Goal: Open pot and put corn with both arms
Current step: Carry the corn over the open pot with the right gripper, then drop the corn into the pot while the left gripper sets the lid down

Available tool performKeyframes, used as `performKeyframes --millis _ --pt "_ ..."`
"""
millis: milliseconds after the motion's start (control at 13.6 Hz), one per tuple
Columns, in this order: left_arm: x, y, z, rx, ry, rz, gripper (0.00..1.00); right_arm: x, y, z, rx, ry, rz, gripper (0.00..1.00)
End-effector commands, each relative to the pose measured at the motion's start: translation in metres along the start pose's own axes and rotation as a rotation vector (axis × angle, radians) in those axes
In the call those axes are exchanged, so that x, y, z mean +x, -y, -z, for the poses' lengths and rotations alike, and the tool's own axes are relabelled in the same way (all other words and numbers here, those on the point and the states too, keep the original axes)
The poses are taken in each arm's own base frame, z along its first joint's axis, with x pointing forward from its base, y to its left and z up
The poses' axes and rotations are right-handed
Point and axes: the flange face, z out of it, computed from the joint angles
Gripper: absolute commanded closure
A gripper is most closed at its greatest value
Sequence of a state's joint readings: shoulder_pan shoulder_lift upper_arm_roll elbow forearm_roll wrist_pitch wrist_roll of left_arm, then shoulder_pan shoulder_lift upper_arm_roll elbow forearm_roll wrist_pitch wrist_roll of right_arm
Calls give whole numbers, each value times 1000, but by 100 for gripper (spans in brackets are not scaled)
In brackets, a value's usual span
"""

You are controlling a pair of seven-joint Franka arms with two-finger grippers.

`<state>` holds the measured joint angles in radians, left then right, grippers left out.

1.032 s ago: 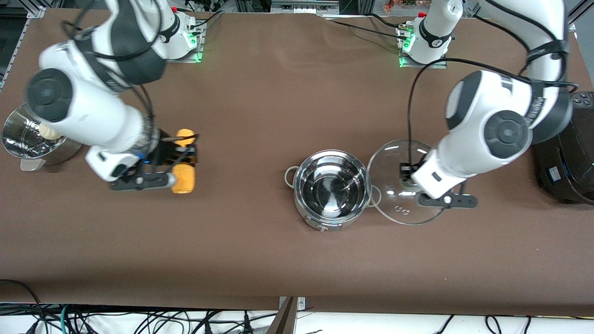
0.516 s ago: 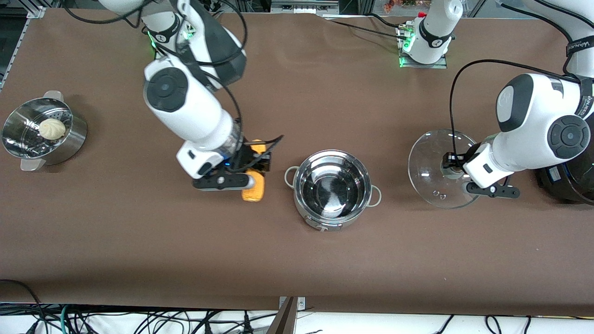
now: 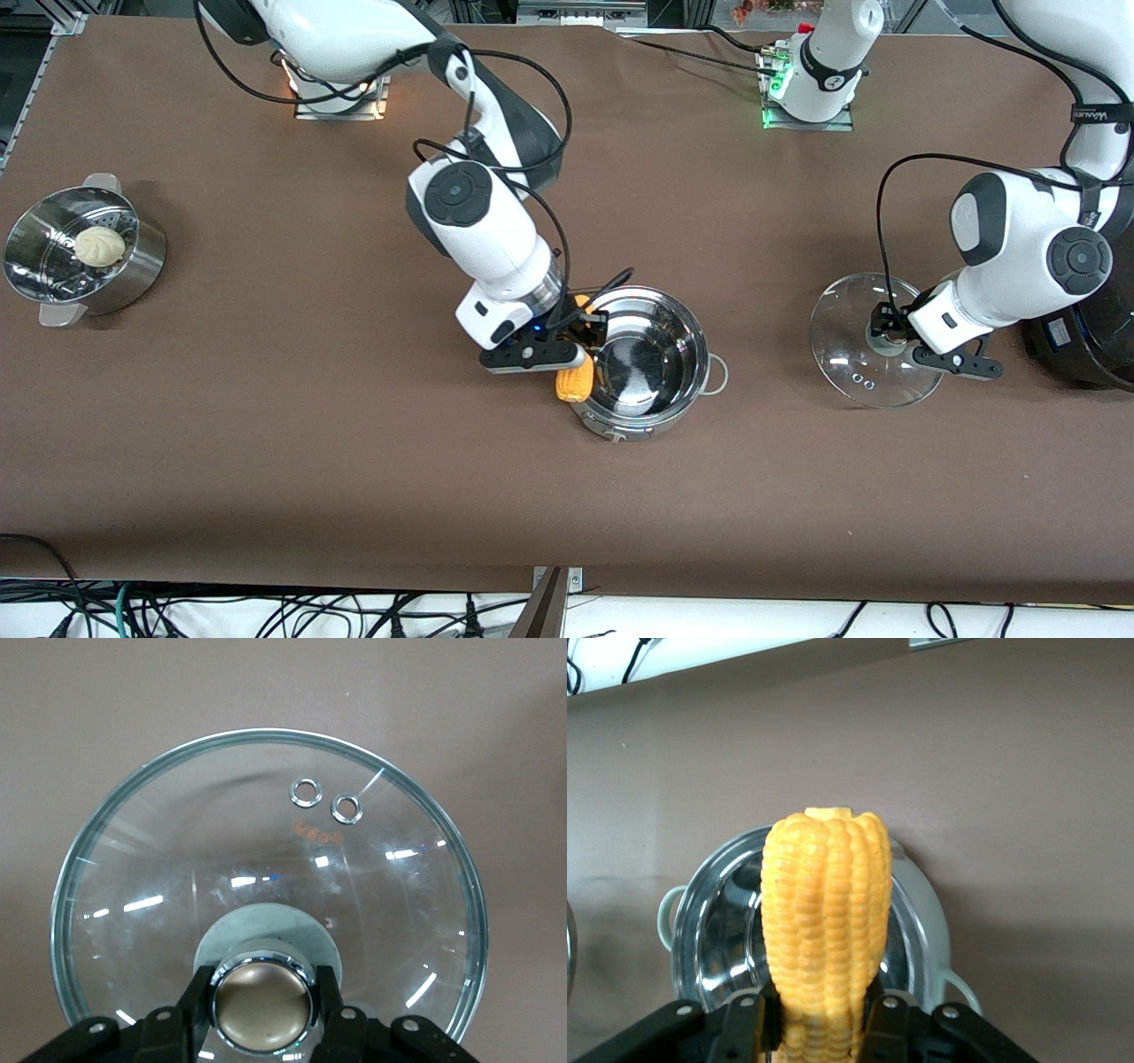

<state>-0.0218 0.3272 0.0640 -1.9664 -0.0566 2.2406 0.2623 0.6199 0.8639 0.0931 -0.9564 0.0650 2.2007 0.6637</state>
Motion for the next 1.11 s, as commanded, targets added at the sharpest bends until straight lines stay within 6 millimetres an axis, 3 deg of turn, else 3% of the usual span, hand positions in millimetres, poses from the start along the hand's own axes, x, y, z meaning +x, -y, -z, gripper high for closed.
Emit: performKeyframes --millis 0,221,369,590,664,737,811,885,1032 --pt "13 3 -14 27 -53 -40 100 0 22 -16 53 -71 4 100" --pt "25 6 -51 36 -59 -46 100 -4 32 -19 103 -105 -33 100" --pt "26 -2 -82 33 -30 -61 100 -11 36 -35 143 -108 -42 100" --pt "25 -3 -87 29 -22 -58 100 -19 40 -54 174 -122 -75 100" --pt "25 -3 -87 29 -22 -57 93 -21 41 -58 187 -132 -74 100" --pt "25 -3 -88 29 -20 -60 64 -23 39 -66 192 -136 -76 100" --pt "24 -3 -88 28 -20 -57 24 -25 37 -75 192 -135 -78 100" --pt "24 -3 -88 23 -22 -50 0 -26 38 -77 193 -135 -76 100" --pt "22 -3 -86 23 -22 -34 0 -26 36 -78 188 -136 -71 100"
